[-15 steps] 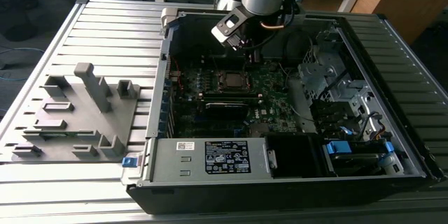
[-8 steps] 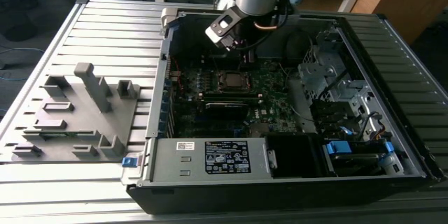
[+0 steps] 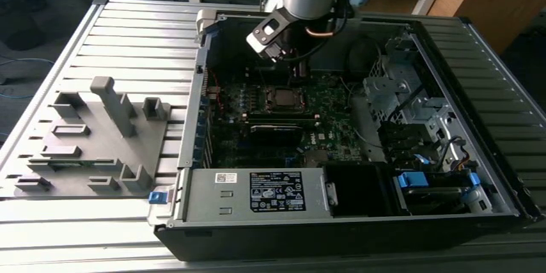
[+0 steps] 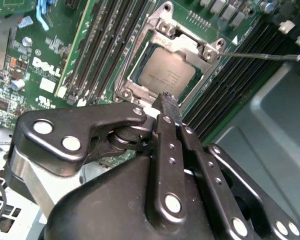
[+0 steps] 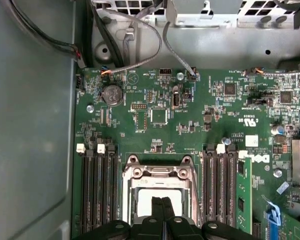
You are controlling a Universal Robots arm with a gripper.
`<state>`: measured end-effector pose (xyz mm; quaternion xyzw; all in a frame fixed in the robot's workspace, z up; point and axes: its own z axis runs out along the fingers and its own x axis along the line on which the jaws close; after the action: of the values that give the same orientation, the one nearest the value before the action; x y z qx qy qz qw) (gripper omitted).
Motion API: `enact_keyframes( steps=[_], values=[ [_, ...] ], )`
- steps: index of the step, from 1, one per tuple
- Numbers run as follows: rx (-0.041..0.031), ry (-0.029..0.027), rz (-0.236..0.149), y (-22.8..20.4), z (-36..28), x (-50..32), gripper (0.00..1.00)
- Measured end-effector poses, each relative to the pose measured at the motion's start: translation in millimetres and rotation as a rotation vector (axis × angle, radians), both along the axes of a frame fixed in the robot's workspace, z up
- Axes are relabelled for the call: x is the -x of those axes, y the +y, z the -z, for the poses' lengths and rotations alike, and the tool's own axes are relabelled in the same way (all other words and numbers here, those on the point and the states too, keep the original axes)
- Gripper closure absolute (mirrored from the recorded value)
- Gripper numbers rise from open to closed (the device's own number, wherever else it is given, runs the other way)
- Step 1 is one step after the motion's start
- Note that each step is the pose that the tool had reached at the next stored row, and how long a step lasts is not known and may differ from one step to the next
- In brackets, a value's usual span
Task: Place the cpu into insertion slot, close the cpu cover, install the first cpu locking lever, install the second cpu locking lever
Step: 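Close the cpu cover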
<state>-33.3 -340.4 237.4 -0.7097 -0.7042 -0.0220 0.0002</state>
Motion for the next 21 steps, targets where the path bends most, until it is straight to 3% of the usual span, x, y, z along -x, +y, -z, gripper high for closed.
enact_keyframes(
  steps=[8,21],
  values=[
    [0.0002,0.0001,0.002,0.0,4.5,10.2,0.89],
    [0.0003,0.0,0.002,0.0,4.7,10.6,0.89]
  ],
)
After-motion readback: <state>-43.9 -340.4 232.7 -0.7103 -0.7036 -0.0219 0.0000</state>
